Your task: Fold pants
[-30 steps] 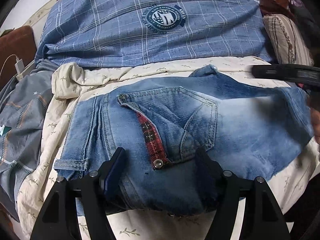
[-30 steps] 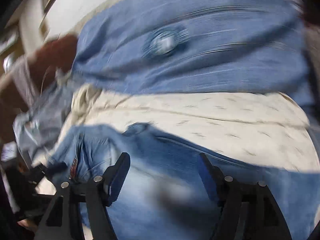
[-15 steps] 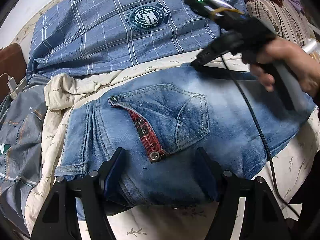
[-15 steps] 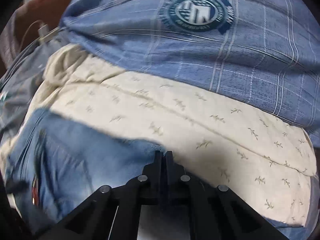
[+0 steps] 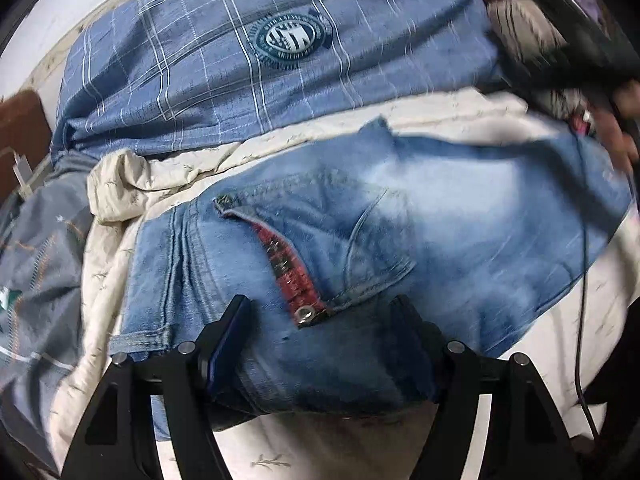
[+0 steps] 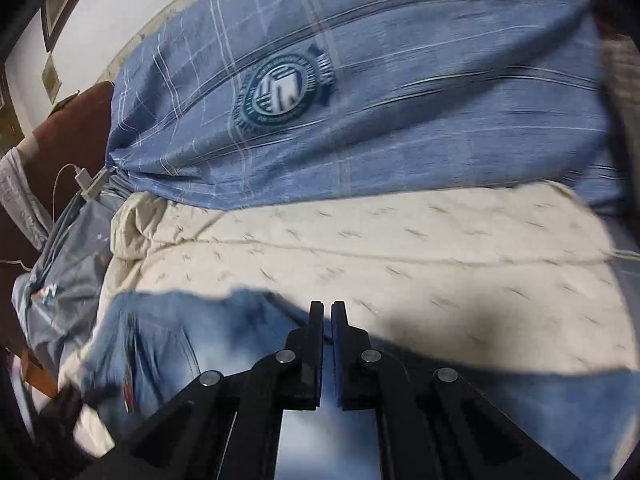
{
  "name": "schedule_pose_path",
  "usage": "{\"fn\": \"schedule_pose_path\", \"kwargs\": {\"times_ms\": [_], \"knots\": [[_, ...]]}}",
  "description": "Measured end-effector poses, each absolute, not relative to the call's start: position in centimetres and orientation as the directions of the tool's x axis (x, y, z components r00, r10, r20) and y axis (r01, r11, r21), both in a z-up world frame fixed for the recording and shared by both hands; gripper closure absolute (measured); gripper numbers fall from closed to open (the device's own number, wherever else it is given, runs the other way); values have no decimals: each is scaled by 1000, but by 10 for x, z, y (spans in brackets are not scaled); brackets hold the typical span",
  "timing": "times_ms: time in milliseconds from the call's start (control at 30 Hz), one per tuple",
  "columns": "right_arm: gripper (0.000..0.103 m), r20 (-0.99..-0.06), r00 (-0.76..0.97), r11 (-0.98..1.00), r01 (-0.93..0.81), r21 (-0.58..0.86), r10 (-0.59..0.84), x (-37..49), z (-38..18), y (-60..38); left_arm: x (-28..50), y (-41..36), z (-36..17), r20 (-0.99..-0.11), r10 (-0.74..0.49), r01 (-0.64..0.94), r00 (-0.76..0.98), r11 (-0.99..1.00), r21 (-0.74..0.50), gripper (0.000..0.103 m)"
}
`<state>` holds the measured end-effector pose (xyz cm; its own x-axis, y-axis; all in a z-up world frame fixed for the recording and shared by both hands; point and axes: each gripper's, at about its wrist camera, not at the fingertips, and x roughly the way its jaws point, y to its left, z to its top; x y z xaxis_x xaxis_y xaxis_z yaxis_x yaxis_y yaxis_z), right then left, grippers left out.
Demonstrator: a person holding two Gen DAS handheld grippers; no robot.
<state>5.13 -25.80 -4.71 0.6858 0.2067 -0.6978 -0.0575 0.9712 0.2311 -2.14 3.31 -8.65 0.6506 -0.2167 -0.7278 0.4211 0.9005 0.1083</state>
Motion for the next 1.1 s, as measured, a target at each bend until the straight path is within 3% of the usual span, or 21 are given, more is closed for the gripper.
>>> {"fn": "schedule_pose_path", "kwargs": {"times_ms": [100, 433, 567, 667, 833, 967, 1100], "knots": [[98, -727, 664, 977, -27, 212, 176, 18, -58, -281, -28, 26, -82, -711, -261, 448, 653, 890, 85, 30], [98, -851, 513, 968, 141, 206, 106, -74, -118, -377, -41, -18, -107, -727, -148, 516, 671, 797, 314, 29], [98, -850, 518, 966, 156, 205, 97, -101, -127, -411, -36, -7, -101, -738, -196, 518, 646, 823, 235, 29], [98, -830, 534, 944, 164, 287, 160, -114, -127, -431, -34, 5, -90, -731, -252, 509, 634, 848, 149, 29], [98, -828, 554, 959, 177, 221, 88, -109, -102, -426, -33, 24, -71, -665, -299, 439, 685, 897, 48, 29], [98, -768, 636, 953, 175, 246, 82, -84, -70, -412, -22, 43, -67, -647, -229, 312, 727, 950, 14, 27], [97, -768, 637, 948, 196, 252, 72, -41, -68, -391, -4, 65, -75, -694, -123, 167, 710, 986, -5, 27]]}}
